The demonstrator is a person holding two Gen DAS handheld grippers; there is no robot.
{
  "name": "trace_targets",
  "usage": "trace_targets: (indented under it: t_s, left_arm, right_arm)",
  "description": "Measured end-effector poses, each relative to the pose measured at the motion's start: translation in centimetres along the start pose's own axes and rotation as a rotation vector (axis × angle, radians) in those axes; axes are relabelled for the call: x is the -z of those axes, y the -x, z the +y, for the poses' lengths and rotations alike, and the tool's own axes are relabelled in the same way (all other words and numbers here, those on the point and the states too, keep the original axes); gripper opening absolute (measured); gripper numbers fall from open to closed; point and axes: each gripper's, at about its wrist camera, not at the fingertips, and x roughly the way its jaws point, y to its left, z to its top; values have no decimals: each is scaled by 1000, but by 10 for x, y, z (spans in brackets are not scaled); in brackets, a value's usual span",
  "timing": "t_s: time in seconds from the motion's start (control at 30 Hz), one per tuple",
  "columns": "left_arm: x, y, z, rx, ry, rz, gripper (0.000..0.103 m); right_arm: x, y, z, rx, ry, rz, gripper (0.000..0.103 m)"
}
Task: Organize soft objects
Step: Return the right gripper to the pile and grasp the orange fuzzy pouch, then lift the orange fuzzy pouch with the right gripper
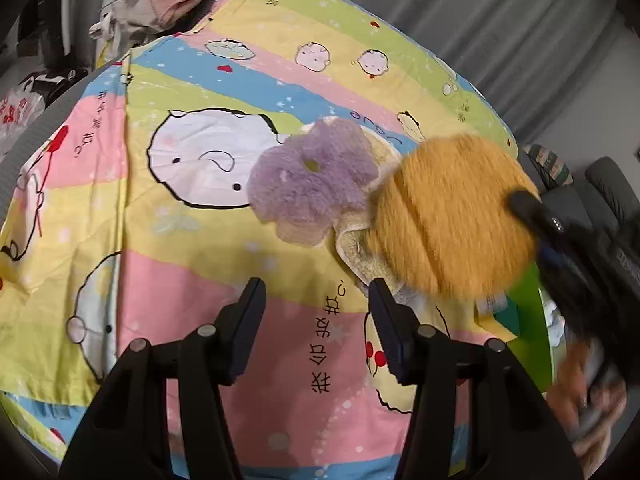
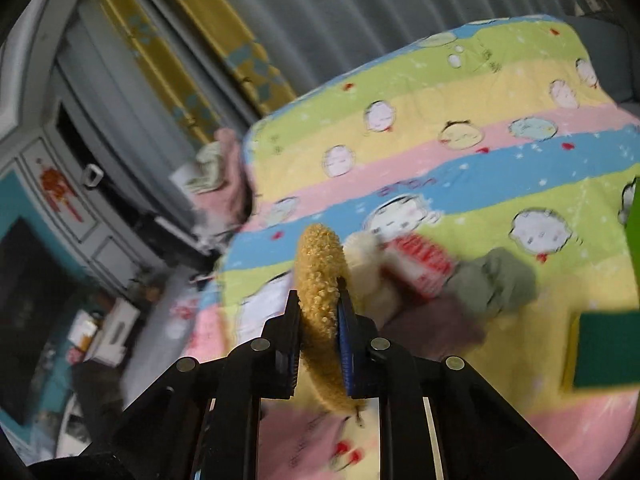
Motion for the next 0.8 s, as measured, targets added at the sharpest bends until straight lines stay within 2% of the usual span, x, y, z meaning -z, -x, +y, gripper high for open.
trace_targets:
  t_s: [0.1,0.17,0.3,0.5,0.53,0.6,0.63,0.67,0.73,0.8]
  left_arm:
    - [0,7,5,8,25,-7,52]
    - [-2,12,10,36,45,-9,52]
    - [-1,19,16,23,62,-18,52]
    - [13,8,13,54,47,67,54]
    - [16,6,10,61,41,83,54]
    - [23,0,4,85,30,119,54]
    - [24,-2,2,94,29,130,54]
    - [27,-4,-1,111,31,138,54]
    - [29,-10,-6,127,26,159,54]
    - [32,-21,-13,135,9,190,54]
  right_arm:
    - [18,9,10,-22,-55,51,18]
    - [30,17,20,-49,-45,40,18]
    - [44,11,18,-3,-63,90,18]
    - [48,-13,-8,237,-51,227,18]
    - [47,-15,-14,244,-48,267,21]
    - [45,-16,-23,207,-43,332,33]
    - [41,-12,-31,183,-70,319,47]
    - [38,-9,-37,176,-94,295,67]
    - [34,-4,-46,183,-119,259,84]
    - [32,-4,-49,188,-119,251,84]
